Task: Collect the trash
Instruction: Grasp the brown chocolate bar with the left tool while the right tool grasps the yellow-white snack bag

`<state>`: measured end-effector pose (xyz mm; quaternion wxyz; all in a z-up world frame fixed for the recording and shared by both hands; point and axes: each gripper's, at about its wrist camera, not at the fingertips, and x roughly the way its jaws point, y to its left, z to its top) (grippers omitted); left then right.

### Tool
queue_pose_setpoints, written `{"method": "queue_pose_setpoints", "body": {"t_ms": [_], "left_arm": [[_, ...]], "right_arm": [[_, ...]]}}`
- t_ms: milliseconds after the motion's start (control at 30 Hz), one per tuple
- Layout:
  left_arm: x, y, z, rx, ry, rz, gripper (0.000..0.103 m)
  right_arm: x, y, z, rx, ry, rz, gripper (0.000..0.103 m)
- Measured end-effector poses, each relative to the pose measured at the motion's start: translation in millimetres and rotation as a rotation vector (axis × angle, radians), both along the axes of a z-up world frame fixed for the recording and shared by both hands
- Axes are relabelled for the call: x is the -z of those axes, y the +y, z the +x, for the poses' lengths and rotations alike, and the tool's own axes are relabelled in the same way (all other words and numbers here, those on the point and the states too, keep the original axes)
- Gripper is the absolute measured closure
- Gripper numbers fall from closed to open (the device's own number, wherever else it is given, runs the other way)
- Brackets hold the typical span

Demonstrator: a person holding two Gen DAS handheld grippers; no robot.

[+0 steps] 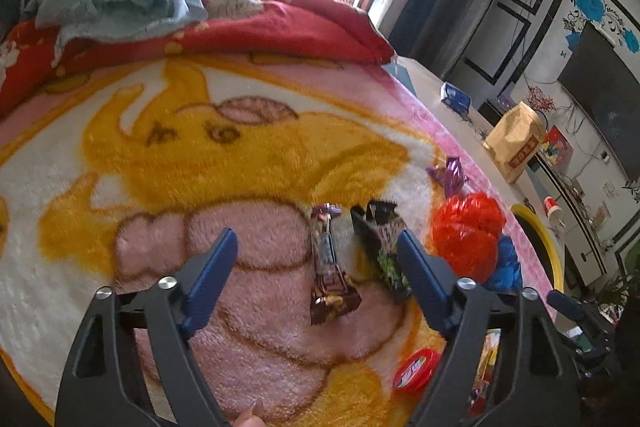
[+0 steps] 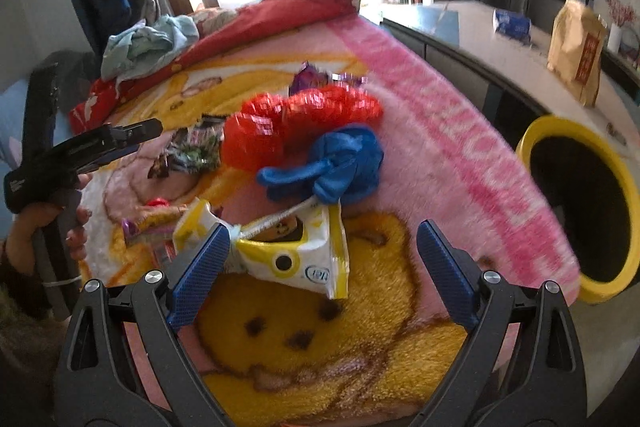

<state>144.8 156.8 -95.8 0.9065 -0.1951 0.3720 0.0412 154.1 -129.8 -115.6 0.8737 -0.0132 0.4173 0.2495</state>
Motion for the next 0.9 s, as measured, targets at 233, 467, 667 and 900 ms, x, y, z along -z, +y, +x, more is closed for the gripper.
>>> {"method": "queue_pose_setpoints", "body": {"t_ms": [233, 467, 667, 900], "left_arm": [[19, -8, 2, 0.032, 0.042, -0.024, 0.046], [23, -12, 2, 0.034, 0.048, -0.013, 0.056], [23, -18, 2, 0.046, 0.052, -0.006, 0.062], [24, -18, 2, 0.051, 0.057, -0.007, 0.074]], "right_arm": [[18, -4, 10, -0.016, 0.106, 0.096, 0.023], [18, 0, 12, -0.064, 0.129, 0.165, 0.044], [12, 5, 9, -0.100, 0.117, 0.165, 0.060], [7, 7, 6, -0.105, 0.108, 0.142, 0.066]]}}
